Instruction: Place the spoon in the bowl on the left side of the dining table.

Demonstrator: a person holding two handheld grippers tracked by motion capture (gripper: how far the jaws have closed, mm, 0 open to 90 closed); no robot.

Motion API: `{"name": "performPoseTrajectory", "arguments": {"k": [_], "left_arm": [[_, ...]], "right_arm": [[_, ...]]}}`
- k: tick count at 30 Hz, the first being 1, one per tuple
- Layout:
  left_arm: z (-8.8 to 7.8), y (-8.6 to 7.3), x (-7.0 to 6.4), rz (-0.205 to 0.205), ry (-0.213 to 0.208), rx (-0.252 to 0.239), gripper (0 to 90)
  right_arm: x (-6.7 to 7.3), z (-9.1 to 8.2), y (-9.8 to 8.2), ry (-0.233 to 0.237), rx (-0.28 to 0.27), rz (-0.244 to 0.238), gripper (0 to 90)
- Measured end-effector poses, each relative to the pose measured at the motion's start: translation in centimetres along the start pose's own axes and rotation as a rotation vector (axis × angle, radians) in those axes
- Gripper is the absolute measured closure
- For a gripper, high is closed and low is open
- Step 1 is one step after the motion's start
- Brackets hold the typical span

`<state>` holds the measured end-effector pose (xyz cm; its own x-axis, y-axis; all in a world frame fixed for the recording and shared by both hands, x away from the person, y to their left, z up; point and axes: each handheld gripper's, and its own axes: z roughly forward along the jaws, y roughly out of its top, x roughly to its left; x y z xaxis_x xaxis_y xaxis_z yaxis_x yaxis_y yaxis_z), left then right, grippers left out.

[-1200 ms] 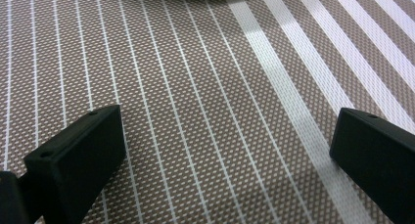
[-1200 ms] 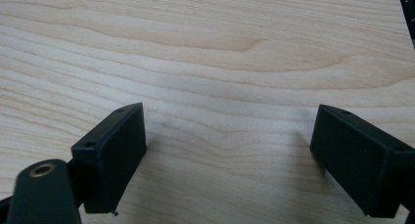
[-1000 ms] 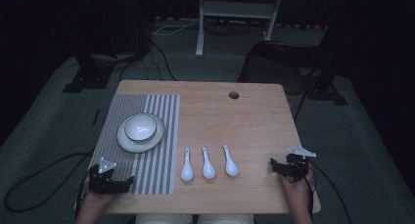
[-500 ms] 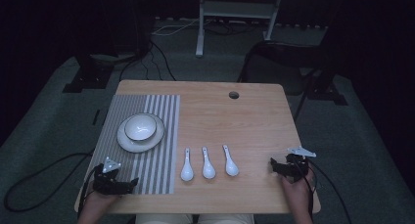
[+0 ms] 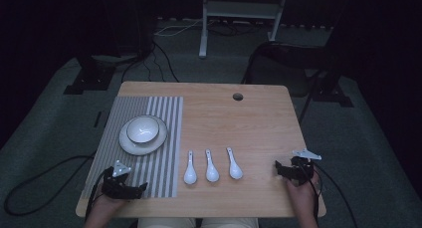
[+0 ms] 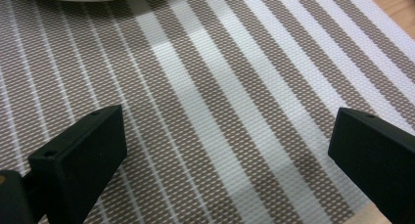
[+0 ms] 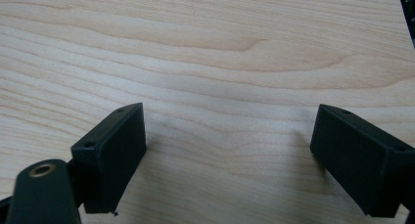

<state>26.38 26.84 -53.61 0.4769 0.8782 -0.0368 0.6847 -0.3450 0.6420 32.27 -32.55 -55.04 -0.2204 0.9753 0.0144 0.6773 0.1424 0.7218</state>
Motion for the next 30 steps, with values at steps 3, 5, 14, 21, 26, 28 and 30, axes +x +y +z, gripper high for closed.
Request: {"name": "performPoseTrajectory", "arguments": {"k": [3, 5, 14, 21, 26, 28, 30], "left_arm": [[0.1, 0.1, -0.2, 0.007, -0.004, 0.004, 0.9], [0.2, 0.2, -0.3, 0.014, -0.011, 0.008, 0.9], [0.1, 0.7, -0.6, 0.019, -0.034, 0.006, 0.9], [0.2, 1.3, -1.1, 0.027, -0.048, -0.003, 0.9], [0.4, 2.0, -1.5, 0.041, -0.058, -0.009, 0.9], [0.5, 2.2, -1.7, 0.049, -0.068, -0.007, 0.9], [0.7, 2.5, -1.9, 0.05, -0.074, -0.008, 0.9]], "right_arm": [[0.0, 0.0, 0.0, 0.0, 0.0, 0.0, 12.6], [0.0, 0.0, 0.0, 0.0, 0.0, 0.001, 12.6], [0.0, 0.0, 0.0, 0.0, 0.0, 0.0, 12.6], [0.0, 0.0, 0.0, 0.0, 0.0, 0.0, 12.6], [0.0, 0.0, 0.0, 0.0, 0.0, -0.001, 12.6], [0.0, 0.0, 0.0, 0.0, 0.0, 0.0, 12.6], [0.0, 0.0, 0.0, 0.0, 0.0, 0.0, 12.6]]}}
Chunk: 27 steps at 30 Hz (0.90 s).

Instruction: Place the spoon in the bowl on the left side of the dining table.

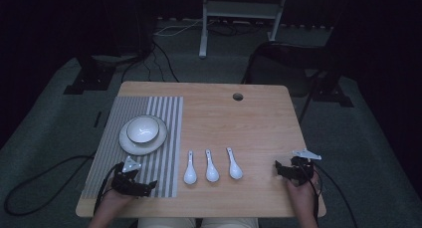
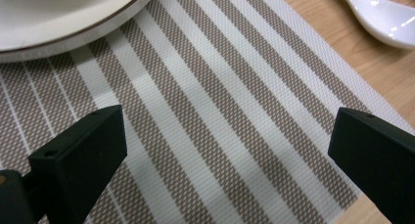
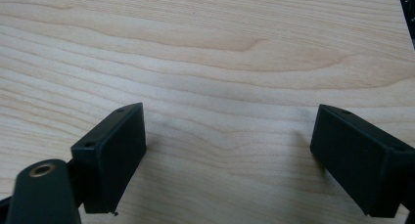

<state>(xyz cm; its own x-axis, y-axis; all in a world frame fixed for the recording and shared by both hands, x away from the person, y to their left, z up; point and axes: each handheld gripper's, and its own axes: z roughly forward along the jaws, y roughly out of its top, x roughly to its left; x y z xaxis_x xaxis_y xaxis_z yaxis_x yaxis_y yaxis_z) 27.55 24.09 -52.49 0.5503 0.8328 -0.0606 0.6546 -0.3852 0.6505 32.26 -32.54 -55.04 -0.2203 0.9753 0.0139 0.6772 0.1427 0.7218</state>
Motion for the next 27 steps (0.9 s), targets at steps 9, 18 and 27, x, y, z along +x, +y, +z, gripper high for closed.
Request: {"name": "performPoseTrajectory", "arguments": {"k": [9, 18, 27], "left_arm": [[0.6, 1.1, -0.6, 0.017, -0.026, 0.0, 0.9], [1.3, 2.6, -1.7, 0.068, -0.03, 0.016, 0.9], [2.2, 4.1, -2.2, 0.067, -0.059, 0.006, 0.9]], "right_arm": [[0.0, 0.0, 0.0, 0.0, 0.0, 0.0, 12.6], [0.0, 0.0, 0.0, 0.0, 0.0, 0.0, 12.6], [0.0, 0.0, 0.0, 0.0, 0.0, 0.0, 12.6]]}}
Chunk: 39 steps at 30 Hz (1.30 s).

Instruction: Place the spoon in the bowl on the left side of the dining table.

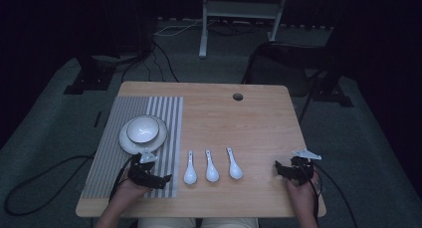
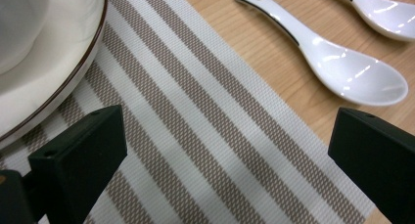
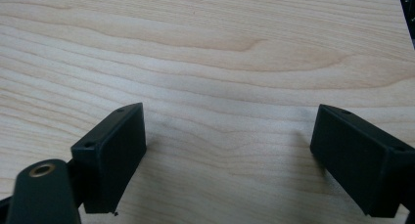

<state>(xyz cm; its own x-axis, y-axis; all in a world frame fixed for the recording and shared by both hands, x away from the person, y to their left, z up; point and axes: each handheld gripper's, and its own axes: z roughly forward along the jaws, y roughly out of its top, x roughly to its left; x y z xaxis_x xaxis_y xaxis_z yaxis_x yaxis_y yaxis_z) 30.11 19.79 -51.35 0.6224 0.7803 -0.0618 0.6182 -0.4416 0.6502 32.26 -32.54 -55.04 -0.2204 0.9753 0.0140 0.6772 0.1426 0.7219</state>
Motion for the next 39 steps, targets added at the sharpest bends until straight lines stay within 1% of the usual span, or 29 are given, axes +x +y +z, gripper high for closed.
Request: {"name": "performPoseTrajectory", "arguments": {"k": [4, 5, 9, 14, 15, 18, 19, 22, 25, 29, 30, 34, 37, 39], "left_arm": [[0.5, 0.7, -0.4, 0.014, -0.009, 0.004, 0.9], [0.6, 0.9, -0.5, 0.022, -0.005, 0.008, 0.9], [1.0, 1.4, -0.7, 0.031, -0.015, 0.018, 0.9], [1.3, 2.0, -0.8, 0.026, -0.02, 0.016, 0.9], [1.5, 2.2, -0.8, 0.027, -0.029, 0.019, 0.9], [1.8, 2.5, -0.9, 0.026, -0.028, 0.025, 0.9], [2.0, 2.6, -1.0, 0.025, -0.035, 0.029, 0.9], [2.3, 3.0, -1.2, 0.031, -0.038, 0.041, 0.9], [2.6, 3.3, -1.3, 0.024, -0.045, 0.04, 0.9], [3.3, 4.0, -1.7, 0.04, -0.044, 0.051, 0.9], [3.4, 4.1, -1.7, 0.04, -0.053, 0.05, 0.9], [4.0, 4.6, -2.0, 0.047, -0.056, 0.063, 0.9], [4.5, 5.1, -2.3, 0.052, -0.069, 0.074, 0.9], [4.8, 5.4, -2.4, 0.051, -0.068, 0.073, 0.9]], "right_arm": [[0.0, 0.0, 0.0, 0.0, 0.0, 0.0, 12.6], [0.0, 0.0, 0.0, 0.0, 0.0, 0.0, 12.6], [0.0, 0.0, 0.0, 0.0, 0.0, 0.0, 12.6], [0.0, 0.0, 0.0, 0.0, -0.001, 0.0, 12.6], [0.0, 0.0, 0.0, 0.0, -0.001, 0.0, 12.6], [0.0, 0.0, 0.0, 0.0, -0.001, 0.0, 12.6], [0.0, 0.0, 0.0, 0.0, -0.001, 0.0, 12.6], [0.0, 0.0, 0.0, 0.0, -0.001, -0.002, 12.6], [0.0, 0.0, 0.0, 0.0, -0.001, -0.002, 12.6], [0.0, 0.0, 0.0, 0.0, -0.001, -0.002, 12.6], [0.0, 0.0, 0.0, 0.0, -0.001, -0.002, 12.6], [0.0, 0.0, 0.0, 0.0, -0.001, -0.002, 12.6], [0.0, 0.0, 0.0, 0.0, -0.001, -0.002, 12.6], [0.0, 0.0, 0.0, 0.0, -0.001, -0.001, 12.6]]}}
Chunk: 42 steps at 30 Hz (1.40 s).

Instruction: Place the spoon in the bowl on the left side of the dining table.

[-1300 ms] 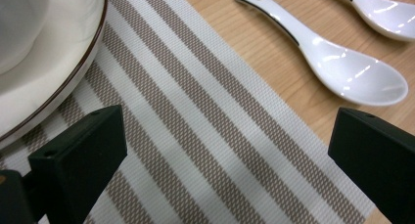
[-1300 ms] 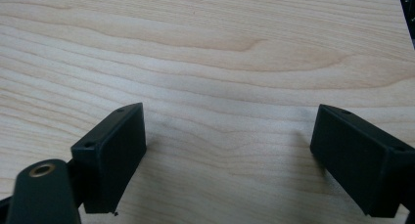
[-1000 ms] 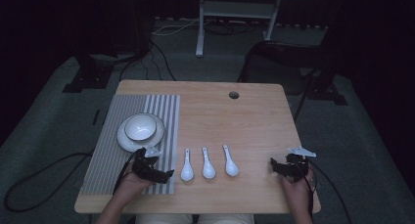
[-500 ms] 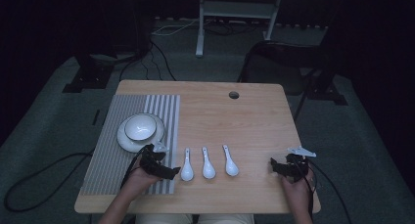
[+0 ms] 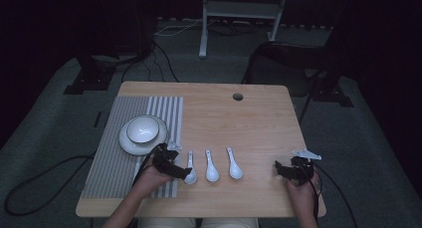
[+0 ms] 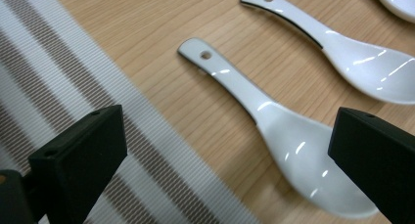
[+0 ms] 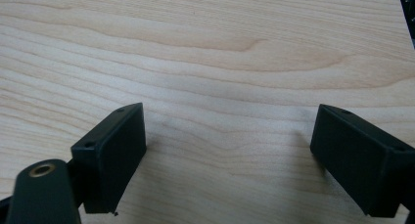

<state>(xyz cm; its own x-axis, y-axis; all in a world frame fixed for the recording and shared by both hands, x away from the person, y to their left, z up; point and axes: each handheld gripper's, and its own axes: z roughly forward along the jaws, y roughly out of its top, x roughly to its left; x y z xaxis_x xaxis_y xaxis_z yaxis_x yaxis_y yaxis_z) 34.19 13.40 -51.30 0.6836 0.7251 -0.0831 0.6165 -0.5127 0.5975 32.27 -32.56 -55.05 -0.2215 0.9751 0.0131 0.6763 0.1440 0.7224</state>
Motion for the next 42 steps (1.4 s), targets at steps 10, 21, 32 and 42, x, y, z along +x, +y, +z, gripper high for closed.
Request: {"name": "performPoseTrajectory", "arguments": {"k": [10, 21, 32, 42], "left_arm": [[1.2, 1.3, -0.6, -0.004, -0.015, 0.014, 1.0], [3.1, 2.2, -0.5, -0.066, -0.001, 0.055, 5.4], [3.4, 2.5, -0.9, -0.073, 0.045, 0.068, 16.7], [3.0, 2.4, -1.3, -0.02, 0.082, 0.07, 45.7]], "right_arm": [[0.0, 0.0, 0.0, 0.0, 0.0, 0.0, 12.6], [0.0, 0.0, 0.0, 0.0, 0.0, 0.0, 12.6], [0.0, 0.0, 0.0, 0.0, 0.0, 0.0, 12.6], [0.0, 0.0, 0.0, 0.0, 0.0, 0.0, 12.6]]}}
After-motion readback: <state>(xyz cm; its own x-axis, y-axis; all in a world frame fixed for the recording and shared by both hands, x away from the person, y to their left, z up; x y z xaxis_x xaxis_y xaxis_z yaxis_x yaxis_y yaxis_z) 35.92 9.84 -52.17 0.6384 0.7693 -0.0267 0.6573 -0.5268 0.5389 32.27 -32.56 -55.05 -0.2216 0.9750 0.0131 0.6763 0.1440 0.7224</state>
